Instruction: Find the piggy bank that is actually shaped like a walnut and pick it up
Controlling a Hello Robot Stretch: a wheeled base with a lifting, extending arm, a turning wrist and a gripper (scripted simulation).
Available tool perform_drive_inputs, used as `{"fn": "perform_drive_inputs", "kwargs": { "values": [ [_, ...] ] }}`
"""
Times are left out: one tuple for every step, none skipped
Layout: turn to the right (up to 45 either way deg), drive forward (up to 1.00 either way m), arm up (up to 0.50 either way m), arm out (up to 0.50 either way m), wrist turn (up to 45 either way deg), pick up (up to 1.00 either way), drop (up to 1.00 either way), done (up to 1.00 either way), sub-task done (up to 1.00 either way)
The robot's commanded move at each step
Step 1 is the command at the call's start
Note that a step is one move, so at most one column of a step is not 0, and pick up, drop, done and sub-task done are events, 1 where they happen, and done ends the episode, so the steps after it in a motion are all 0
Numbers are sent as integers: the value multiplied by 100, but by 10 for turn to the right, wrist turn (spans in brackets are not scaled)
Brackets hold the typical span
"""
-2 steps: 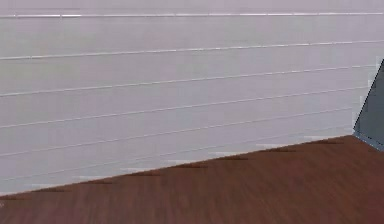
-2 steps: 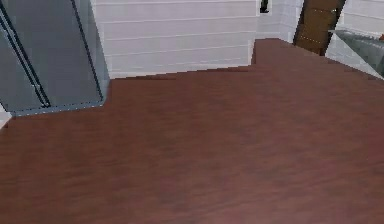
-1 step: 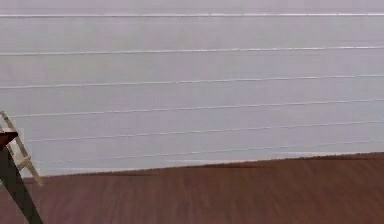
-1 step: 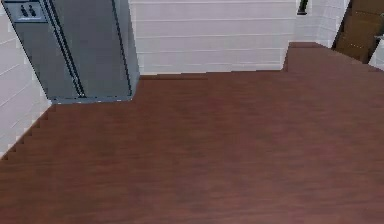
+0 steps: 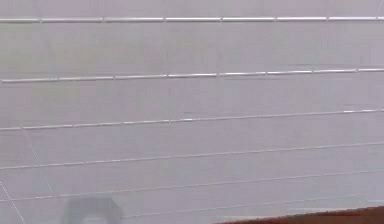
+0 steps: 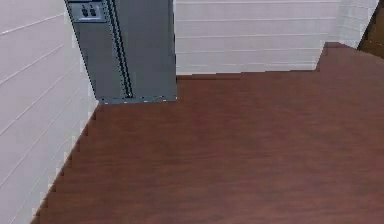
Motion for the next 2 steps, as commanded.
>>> {"fn": "perform_drive_inputs", "kwargs": {
  "values": [
    [-450, 0, 0, 0, 0, 0, 0, 0, 0],
    [-60, 0, 0, 0, 0, 0, 0, 0, 0]
  ]
}}
